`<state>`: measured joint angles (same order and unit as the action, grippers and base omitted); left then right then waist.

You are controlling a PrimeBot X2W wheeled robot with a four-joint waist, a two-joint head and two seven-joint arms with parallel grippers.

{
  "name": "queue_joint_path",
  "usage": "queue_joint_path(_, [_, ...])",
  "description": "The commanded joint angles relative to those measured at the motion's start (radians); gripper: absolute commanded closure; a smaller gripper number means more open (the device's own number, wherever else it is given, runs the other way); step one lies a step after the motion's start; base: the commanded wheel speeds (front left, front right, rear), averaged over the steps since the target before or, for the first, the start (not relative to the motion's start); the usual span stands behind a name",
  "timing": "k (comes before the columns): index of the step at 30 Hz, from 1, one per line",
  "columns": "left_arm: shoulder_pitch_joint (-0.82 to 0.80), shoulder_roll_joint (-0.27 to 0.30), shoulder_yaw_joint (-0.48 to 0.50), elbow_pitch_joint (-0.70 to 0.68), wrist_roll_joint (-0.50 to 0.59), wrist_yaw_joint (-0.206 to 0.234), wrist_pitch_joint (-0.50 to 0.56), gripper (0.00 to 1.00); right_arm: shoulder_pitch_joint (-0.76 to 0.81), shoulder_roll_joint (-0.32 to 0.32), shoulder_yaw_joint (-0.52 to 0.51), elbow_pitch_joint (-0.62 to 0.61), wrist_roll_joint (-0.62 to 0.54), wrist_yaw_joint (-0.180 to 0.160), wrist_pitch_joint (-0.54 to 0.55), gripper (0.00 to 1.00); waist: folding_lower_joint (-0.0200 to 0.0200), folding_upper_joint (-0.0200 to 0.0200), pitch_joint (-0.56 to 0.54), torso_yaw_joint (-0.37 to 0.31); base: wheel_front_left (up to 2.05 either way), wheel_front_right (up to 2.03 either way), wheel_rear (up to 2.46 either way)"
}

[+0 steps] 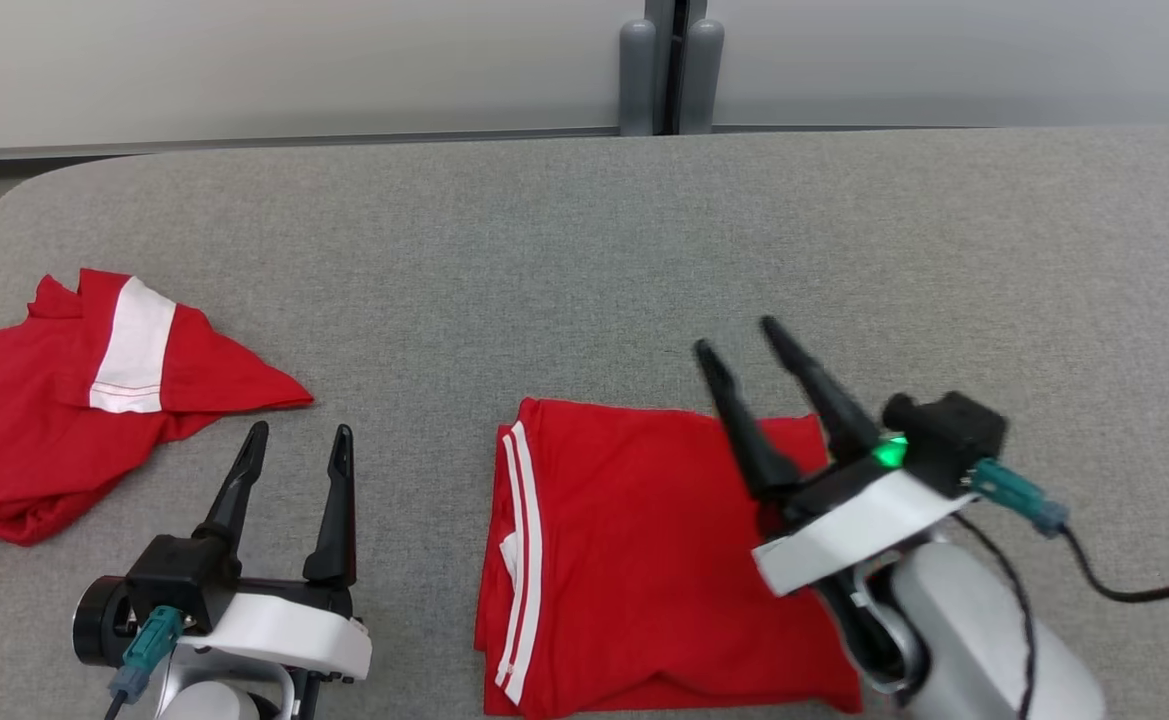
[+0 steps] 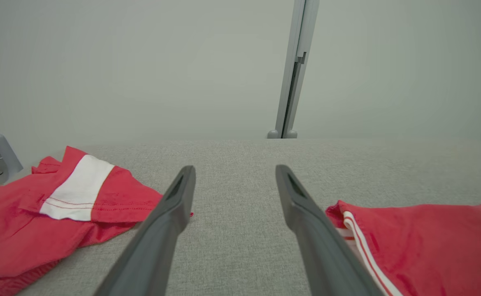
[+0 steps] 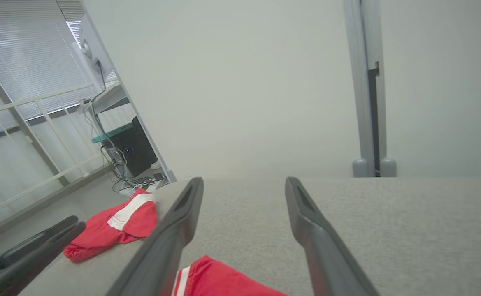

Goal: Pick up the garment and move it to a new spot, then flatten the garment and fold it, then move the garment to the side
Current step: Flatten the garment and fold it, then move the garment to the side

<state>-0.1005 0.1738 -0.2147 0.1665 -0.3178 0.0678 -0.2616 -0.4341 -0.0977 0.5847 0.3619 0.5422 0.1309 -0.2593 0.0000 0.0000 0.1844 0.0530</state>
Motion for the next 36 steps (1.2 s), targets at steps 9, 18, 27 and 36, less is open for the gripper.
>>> queue_joint_path(9, [0.040,0.014,0.042,-0.009,-0.007,0.013,-0.004,0.00,0.204,-0.131,-0.327,-0.086,-0.148,0.000,0.008,0.00,0.0000,0.0000,-0.058,-0.030,0.00,0.00,0.00])
queue_joint_path(18, [0.136,0.030,0.063,-0.014,-0.016,0.024,-0.001,0.00,0.390,-0.131,-0.445,-0.207,-0.219,0.000,0.106,0.00,0.0000,0.0000,-0.153,-0.058,0.00,0.00,0.00])
queue_joint_path(27, [0.213,0.047,0.043,-0.040,-0.003,0.042,0.040,0.00,0.511,-0.105,-0.488,-0.287,-0.245,0.000,0.175,0.00,0.0000,0.0000,-0.225,-0.064,0.00,0.00,0.00])
queue_joint_path(36, [0.233,0.064,0.034,-0.047,-0.004,0.048,0.069,0.00,0.576,-0.080,-0.515,-0.337,-0.267,0.000,0.212,0.00,0.0000,0.0000,-0.264,-0.063,0.00,0.00,0.00])
